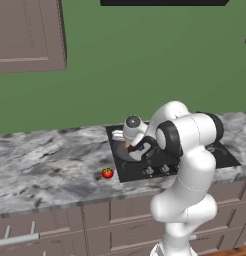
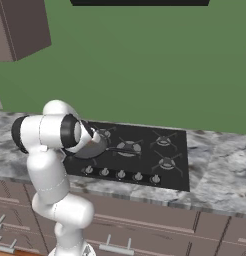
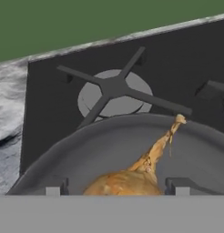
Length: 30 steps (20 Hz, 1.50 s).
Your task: Place the pan on the front left burner on the stove. Then place the tomato and the onion in the pan and turn on the front left burner.
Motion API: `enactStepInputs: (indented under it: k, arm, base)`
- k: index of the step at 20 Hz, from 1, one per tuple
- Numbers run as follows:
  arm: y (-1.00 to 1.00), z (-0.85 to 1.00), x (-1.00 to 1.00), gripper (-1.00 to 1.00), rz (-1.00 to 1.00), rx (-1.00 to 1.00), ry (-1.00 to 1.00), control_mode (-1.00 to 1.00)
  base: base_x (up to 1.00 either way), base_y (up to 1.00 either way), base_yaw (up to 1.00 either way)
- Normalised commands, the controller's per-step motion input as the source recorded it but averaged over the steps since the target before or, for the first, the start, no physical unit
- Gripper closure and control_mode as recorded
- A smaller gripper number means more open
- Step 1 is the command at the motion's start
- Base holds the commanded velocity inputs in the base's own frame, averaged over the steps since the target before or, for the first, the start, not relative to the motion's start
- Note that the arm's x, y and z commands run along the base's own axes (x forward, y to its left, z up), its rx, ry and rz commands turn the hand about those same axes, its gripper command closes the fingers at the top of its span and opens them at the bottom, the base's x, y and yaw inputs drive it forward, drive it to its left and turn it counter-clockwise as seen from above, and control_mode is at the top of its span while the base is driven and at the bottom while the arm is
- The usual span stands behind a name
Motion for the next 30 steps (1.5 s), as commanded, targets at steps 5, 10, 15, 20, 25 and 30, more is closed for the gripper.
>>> enactStepInputs:
  k: [5, 10, 15, 20, 25, 30]
  arm:
    - [0.03, 0.0, 0.1, -1.0, 0.0, 0.0, -0.01, -1.0]
    - [0.11, 0.07, 0.09, -1.0, 0.0, 0.0, -0.1, -1.0]
    - [0.1, 0.23, 0.0, -1.0, 0.0, 0.0, -0.07, -1.0]
    - [0.14, 0.58, -0.1, -1.0, 0.0, 0.0, 0.0, -1.0]
    - [0.06, 0.7, -0.38, -1.0, 0.0, 0.04, 0.0, -1.0]
    - [0.0, 0.72, -0.52, -1.0, 0.0, 0.05, 0.01, -1.0]
  base:
    - [0.0, 0.0, 0.0]
    - [0.0, 0.0, 0.0]
    - [0.0, 0.0, 0.0]
    - [0.0, 0.0, 0.0]
    - [0.0, 0.0, 0.0]
    - [0.0, 0.0, 0.0]
